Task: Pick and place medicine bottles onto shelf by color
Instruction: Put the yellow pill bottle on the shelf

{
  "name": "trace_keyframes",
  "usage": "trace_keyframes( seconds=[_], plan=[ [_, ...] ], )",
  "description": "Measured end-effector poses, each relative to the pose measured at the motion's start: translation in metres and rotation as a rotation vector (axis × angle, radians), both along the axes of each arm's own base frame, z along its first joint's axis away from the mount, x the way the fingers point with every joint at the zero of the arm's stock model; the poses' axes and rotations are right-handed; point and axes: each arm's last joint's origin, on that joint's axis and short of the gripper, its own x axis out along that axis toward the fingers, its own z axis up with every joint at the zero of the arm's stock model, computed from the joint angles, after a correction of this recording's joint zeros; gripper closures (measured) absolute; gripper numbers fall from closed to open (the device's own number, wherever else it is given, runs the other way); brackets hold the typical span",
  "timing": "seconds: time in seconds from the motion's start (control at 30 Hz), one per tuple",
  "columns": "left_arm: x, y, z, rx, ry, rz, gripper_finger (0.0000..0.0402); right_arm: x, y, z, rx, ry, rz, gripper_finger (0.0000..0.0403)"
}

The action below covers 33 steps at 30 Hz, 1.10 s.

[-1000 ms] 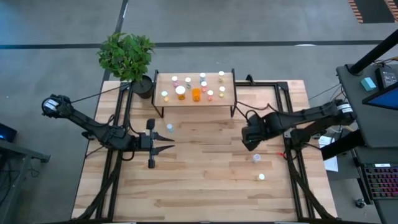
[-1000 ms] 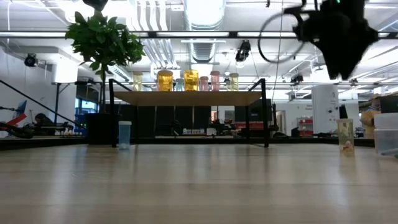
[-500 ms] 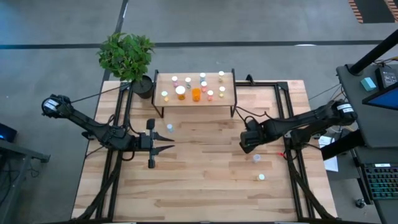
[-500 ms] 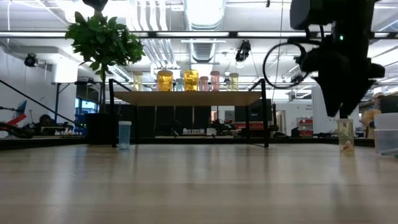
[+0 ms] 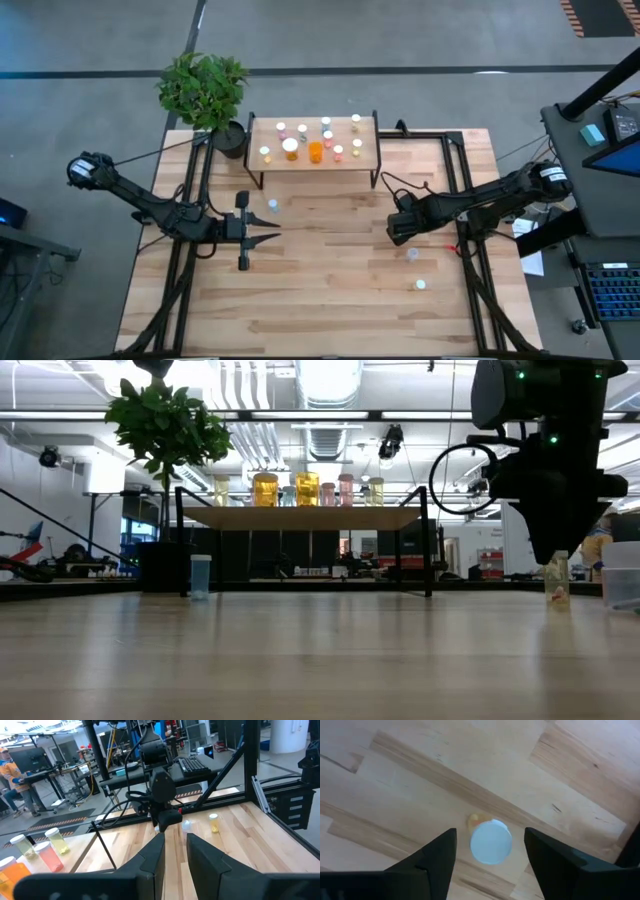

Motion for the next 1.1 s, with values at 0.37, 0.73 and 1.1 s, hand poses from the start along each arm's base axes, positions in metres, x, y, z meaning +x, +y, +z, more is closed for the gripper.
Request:
trace_keyframes(
  seconds=[0.37,0.73,1.1],
  plan=[
    [0.0,0.0,0.0,0.0,0.0,0.0,0.0339,0.001,0.0,0.0,0.002,-0.012,0.006,0.0265],
    [0.0,0.0,0.0,0.001,0.001,0.0,0.0339,0.001,0.0,0.001,0.012,-0.012,0.011,0.0285],
    [0.0,0.0,0.0,0.003,0.001,0.0,0.0339,0.034,-0.009,0.105,-0.002,-0.144,0.232,0.0293]
  ],
)
